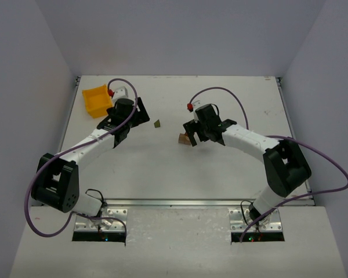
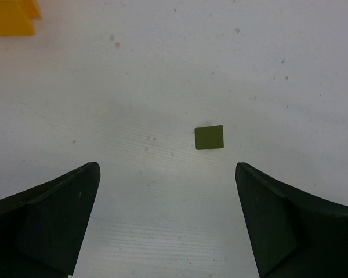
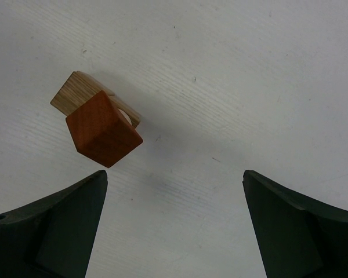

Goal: Build the wood block tower

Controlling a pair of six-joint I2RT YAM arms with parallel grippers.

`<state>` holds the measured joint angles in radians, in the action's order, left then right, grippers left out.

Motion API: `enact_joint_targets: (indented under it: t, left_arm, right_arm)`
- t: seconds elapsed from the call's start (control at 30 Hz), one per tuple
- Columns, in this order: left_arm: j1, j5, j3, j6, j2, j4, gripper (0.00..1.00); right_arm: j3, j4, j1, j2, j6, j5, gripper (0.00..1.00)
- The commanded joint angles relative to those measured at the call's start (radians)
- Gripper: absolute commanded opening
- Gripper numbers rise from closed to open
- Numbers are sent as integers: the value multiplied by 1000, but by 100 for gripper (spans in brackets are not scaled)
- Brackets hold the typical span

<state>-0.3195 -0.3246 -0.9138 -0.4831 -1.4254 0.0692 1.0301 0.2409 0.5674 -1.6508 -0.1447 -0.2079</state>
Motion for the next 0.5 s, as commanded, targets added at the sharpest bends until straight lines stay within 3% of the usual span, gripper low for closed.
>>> enact_joint_targets:
  t: [0.0,0.47]
  left_arm:
    - [10,6,-14,8,3,-52,100]
    - [11,17,-13,12,8,-86,100]
  right_arm:
    - [58,-28,7,-13,13,-38,99]
    - [47,-22,8,11,8,-36,99]
